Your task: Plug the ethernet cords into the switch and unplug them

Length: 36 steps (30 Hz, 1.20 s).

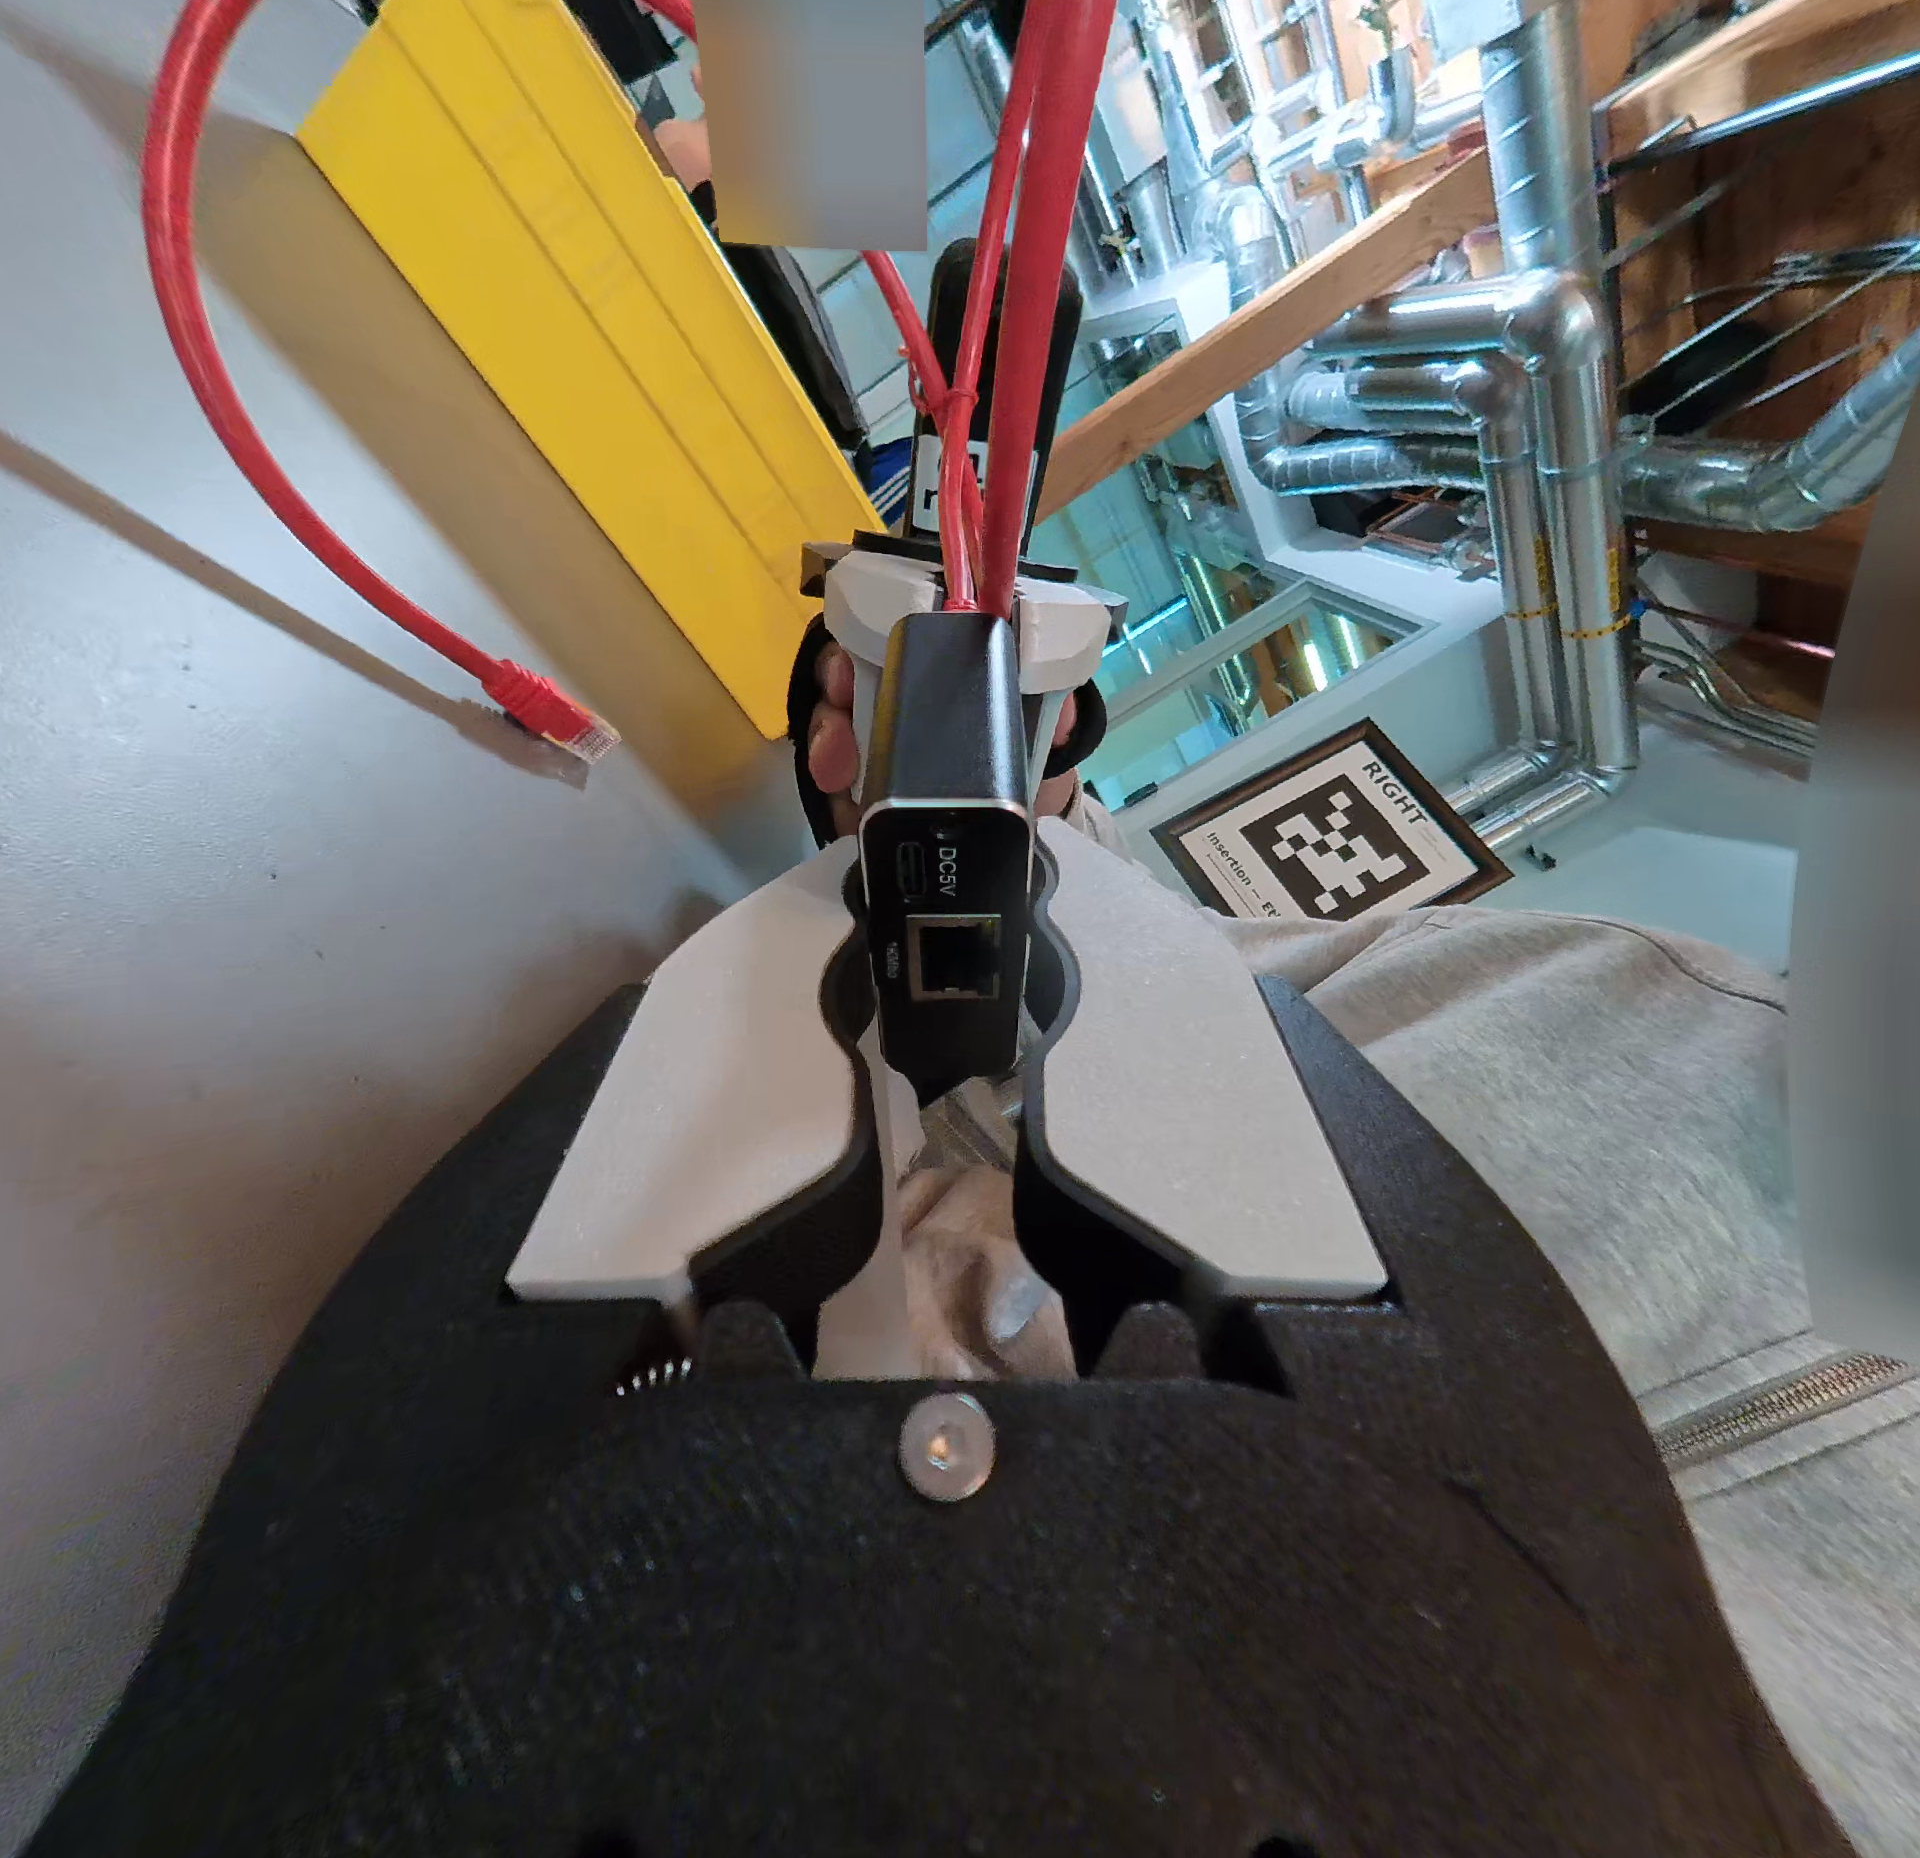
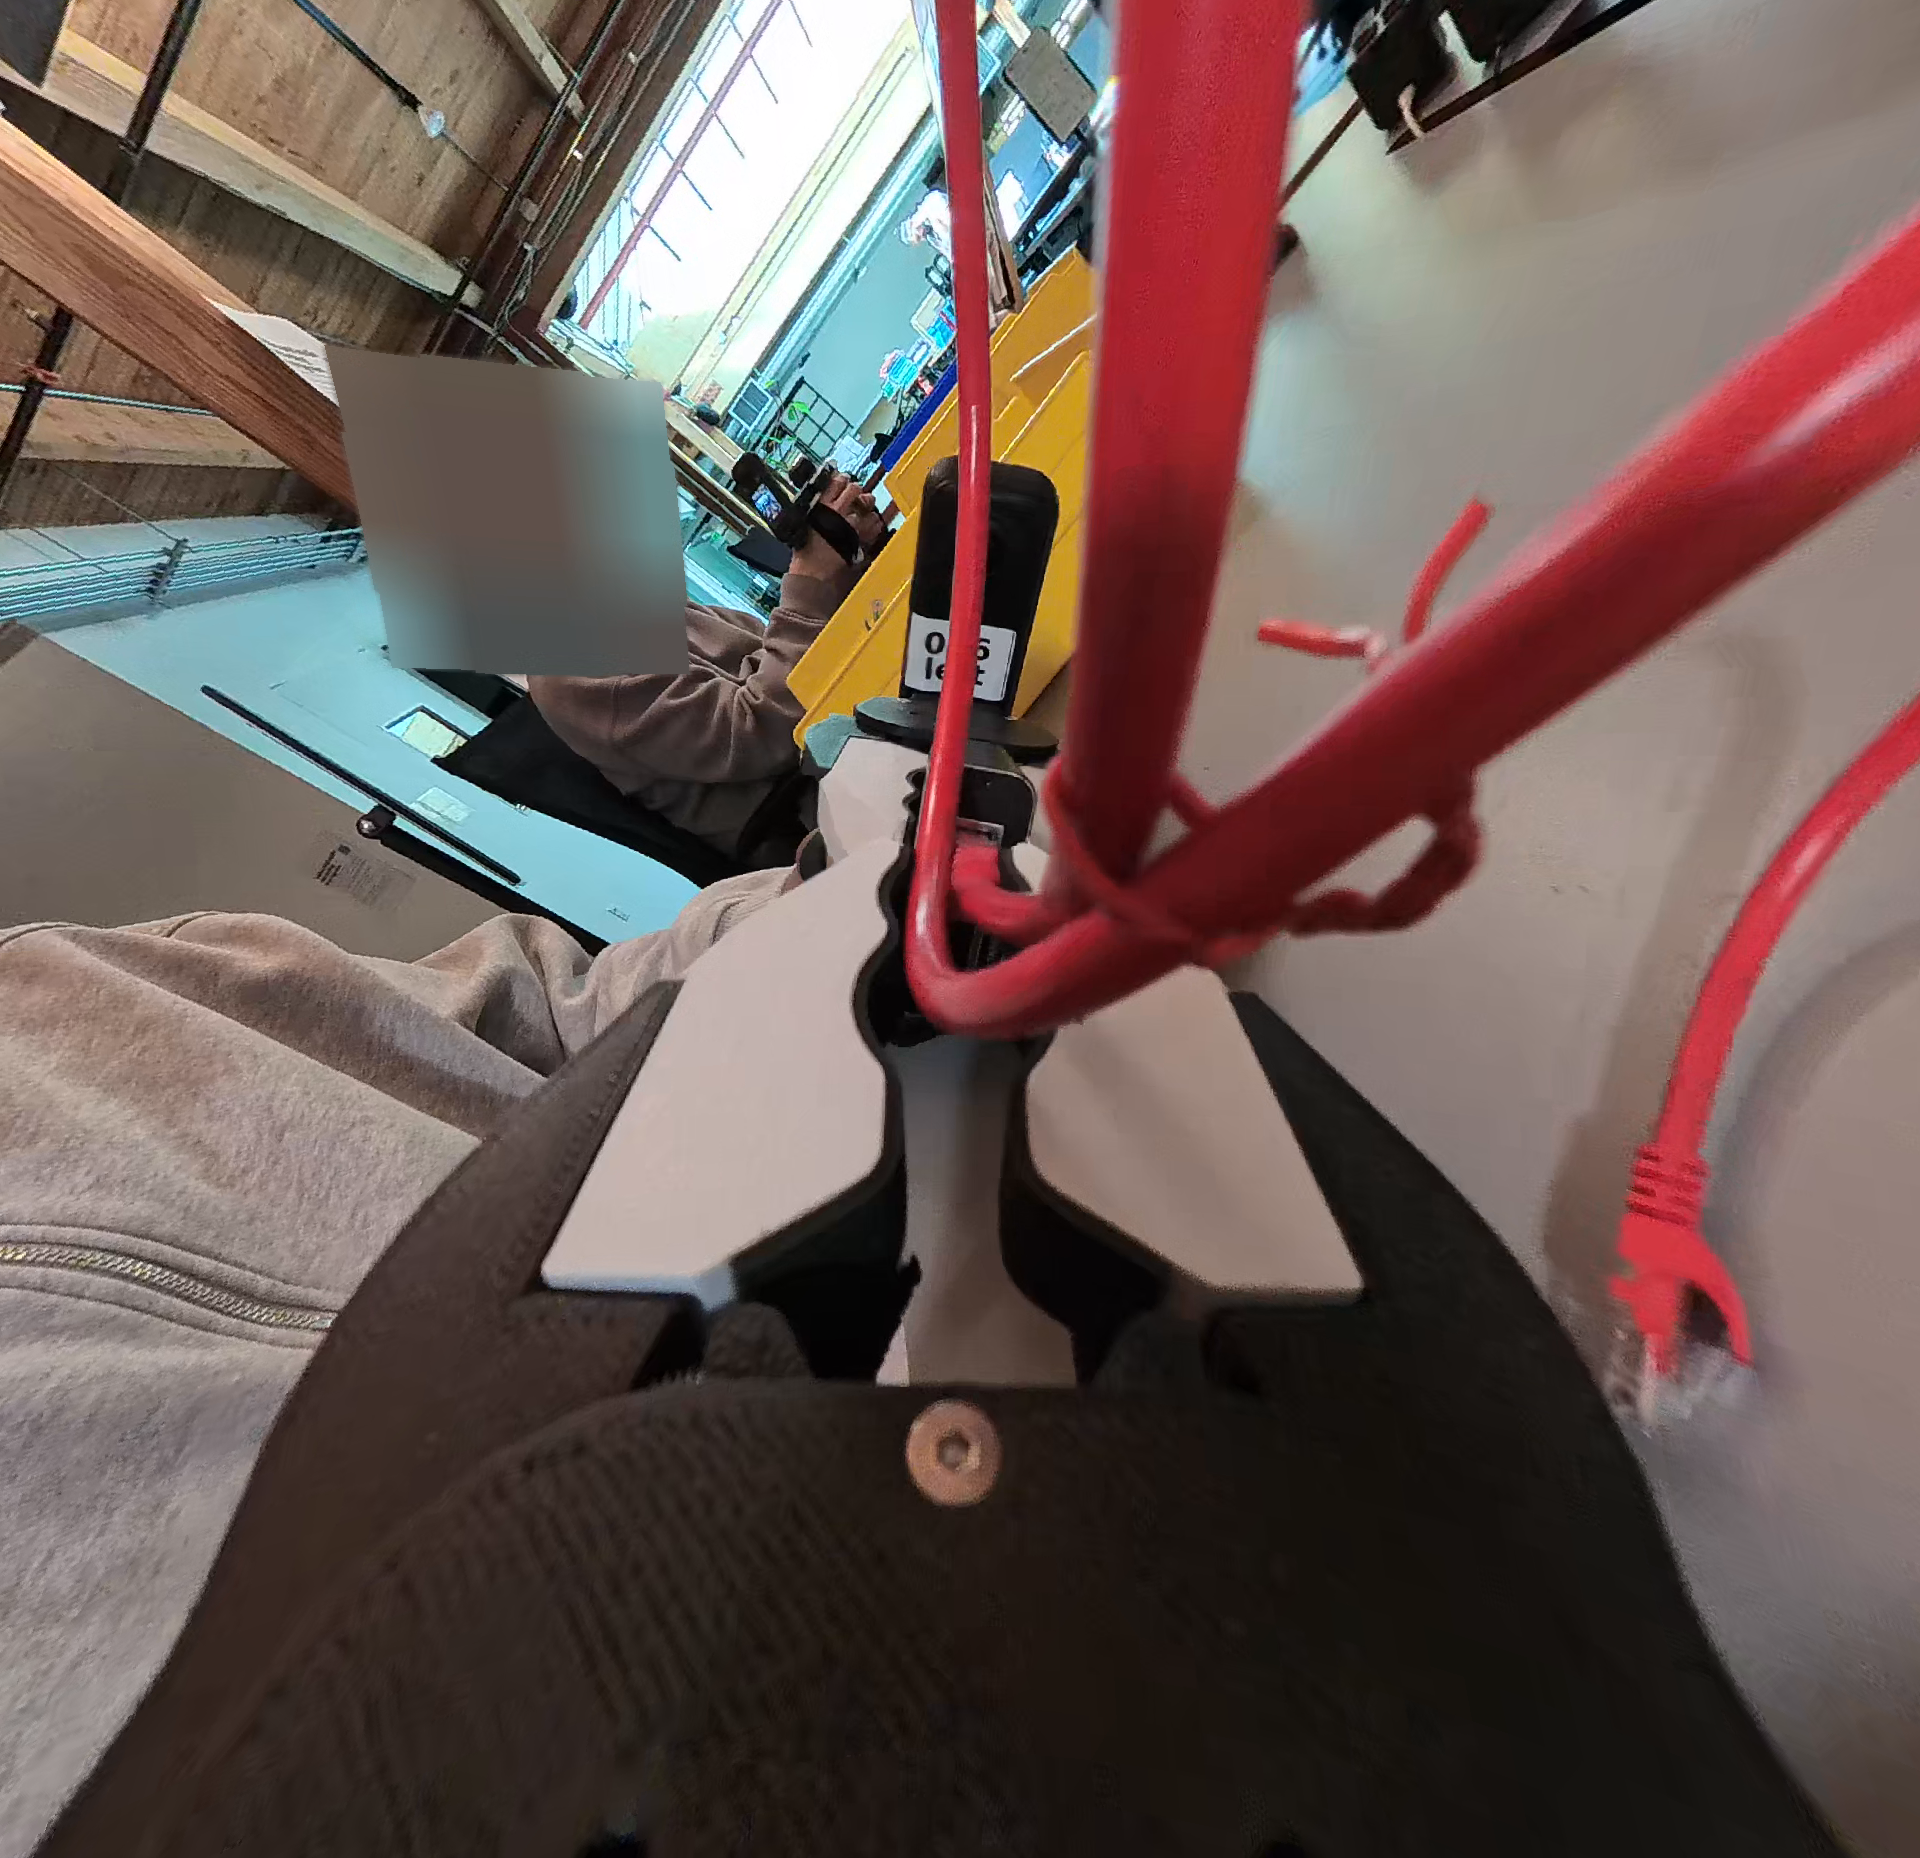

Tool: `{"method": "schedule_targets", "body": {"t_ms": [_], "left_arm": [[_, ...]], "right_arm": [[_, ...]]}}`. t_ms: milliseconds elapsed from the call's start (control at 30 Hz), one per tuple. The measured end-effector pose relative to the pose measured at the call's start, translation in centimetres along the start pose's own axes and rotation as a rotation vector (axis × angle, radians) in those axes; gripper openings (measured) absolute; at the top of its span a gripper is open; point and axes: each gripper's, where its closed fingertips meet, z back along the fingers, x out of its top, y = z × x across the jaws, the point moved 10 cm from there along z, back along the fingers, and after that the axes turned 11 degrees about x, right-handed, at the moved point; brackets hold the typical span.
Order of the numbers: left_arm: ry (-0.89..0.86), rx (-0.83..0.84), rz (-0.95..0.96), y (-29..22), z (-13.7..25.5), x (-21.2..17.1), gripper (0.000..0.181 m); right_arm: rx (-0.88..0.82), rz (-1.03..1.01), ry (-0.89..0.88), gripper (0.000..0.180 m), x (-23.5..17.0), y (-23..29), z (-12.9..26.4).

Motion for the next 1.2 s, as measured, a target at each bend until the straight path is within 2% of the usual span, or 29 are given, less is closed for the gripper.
{"method": "schedule_targets", "body": {"t_ms": [467,1200], "left_arm": [[0.032,-0.053,-0.018,-0.3,-0.1,0.0,0.025],[0.149,0.029,-0.113,-0.6,-0.3,-0.5,0.024]], "right_arm": [[0.036,-0.025,-0.032,0.014,-0.1,0.2,-0.2],[0.039,-0.068,0.073,0.014,-1.0,0.0,-0.4]]}}
